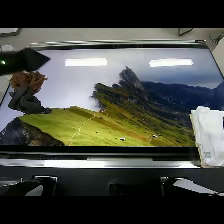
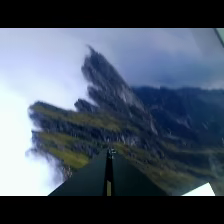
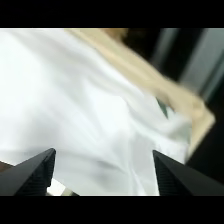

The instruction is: Fold the clothes and pants, and hang the long-sleeved shirts on hangers.

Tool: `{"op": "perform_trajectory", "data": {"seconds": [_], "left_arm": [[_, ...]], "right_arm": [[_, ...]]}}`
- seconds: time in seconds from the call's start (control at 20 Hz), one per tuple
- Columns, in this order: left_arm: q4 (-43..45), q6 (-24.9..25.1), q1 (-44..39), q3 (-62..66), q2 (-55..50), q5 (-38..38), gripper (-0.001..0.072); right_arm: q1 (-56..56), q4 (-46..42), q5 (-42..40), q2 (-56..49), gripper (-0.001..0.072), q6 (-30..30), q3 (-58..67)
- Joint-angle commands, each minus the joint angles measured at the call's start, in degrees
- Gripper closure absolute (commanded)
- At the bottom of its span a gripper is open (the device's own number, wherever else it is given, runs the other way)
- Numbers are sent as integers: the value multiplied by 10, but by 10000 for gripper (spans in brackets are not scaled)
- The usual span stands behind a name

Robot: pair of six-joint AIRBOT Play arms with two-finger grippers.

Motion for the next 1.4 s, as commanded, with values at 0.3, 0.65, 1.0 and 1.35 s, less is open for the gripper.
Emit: {"op": "perform_trajectory", "data": {"seconds": [0.3, 0.65, 1.0, 1.35], "left_arm": [[374, -115, -16, 52, -100, -103, 521], [301, -183, -58, -308, -19, -29, 74], [305, -183, -63, -363, 25, 45, 73], [305, -183, -63, -363, 25, 45, 73]], "right_arm": [[399, 74, -115, -14, 37, 1, 227], [590, 64, -41, -41, 103, 35, -23], [592, 59, -19, -37, 100, 49, -43], [592, 59, -19, -37, 100, 49, -43]]}}
